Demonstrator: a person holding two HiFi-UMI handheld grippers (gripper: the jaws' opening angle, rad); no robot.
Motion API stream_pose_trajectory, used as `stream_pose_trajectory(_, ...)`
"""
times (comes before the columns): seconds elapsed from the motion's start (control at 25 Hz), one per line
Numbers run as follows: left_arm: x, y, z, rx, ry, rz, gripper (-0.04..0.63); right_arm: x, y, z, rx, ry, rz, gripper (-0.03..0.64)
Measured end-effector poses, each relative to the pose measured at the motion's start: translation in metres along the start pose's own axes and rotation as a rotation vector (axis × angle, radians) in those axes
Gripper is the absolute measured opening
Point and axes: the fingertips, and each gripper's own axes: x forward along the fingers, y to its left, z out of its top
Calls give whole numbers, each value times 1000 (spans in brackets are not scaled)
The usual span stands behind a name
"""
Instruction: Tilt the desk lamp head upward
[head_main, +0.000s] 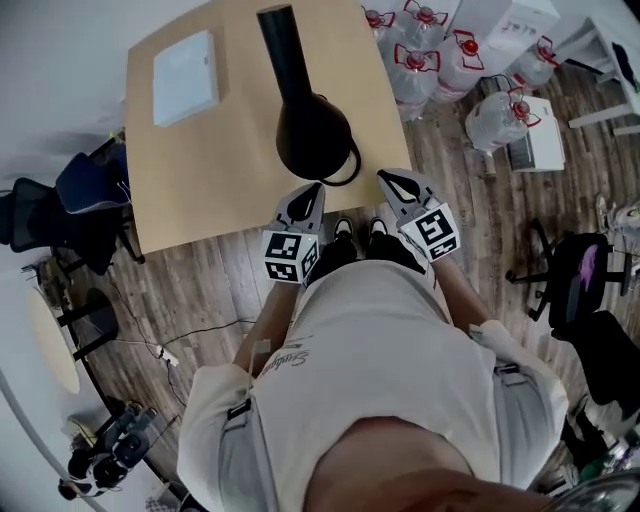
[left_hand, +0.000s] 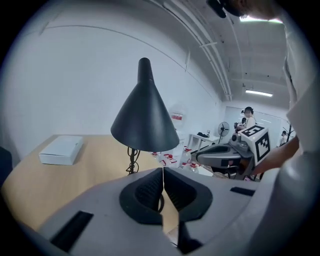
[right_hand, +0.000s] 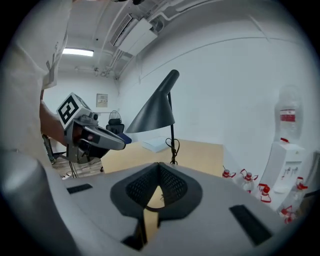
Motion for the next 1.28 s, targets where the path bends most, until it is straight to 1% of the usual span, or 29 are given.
stream_pose_trajectory(0.08, -2, 0, 0, -13, -5, 45, 17, 4, 2, -9, -7, 17, 53, -5)
stream_pose_trajectory(0.2, -4, 3, -1, -32, -14, 94, 17, 15, 9, -34, 1, 88, 134, -5)
stream_pose_trajectory(0.32, -4, 3, -1, -42, -19, 115, 17, 26, 15, -68, 23, 174, 199, -5)
stream_pose_trajectory(0.4, -1, -1, -1, -39, -18, 109, 17, 29, 17, -86, 33, 221, 218, -5)
stream_pose_trajectory(0.64, 3, -1, -3, -17, -1, 66, 17, 56, 24, -113, 11, 326, 233, -5)
stream_pose_trajectory(0.76, 4, 5, 1, -18, -19, 61, 17, 74, 22, -134, -8, 397, 240, -5)
stream_pose_trajectory(0.92, 6, 16, 8, -33, -45, 55, 17, 97, 18, -161, -1, 478, 247, -5)
stream_pose_trajectory(1.12, 14, 16, 10, -20, -52, 33, 17, 113, 10, -177, -11, 533, 226, -5)
stream_pose_trajectory(1.28, 13, 16, 13, -17, -60, 20, 17, 125, 8, -180, -4, 562, 226, -5)
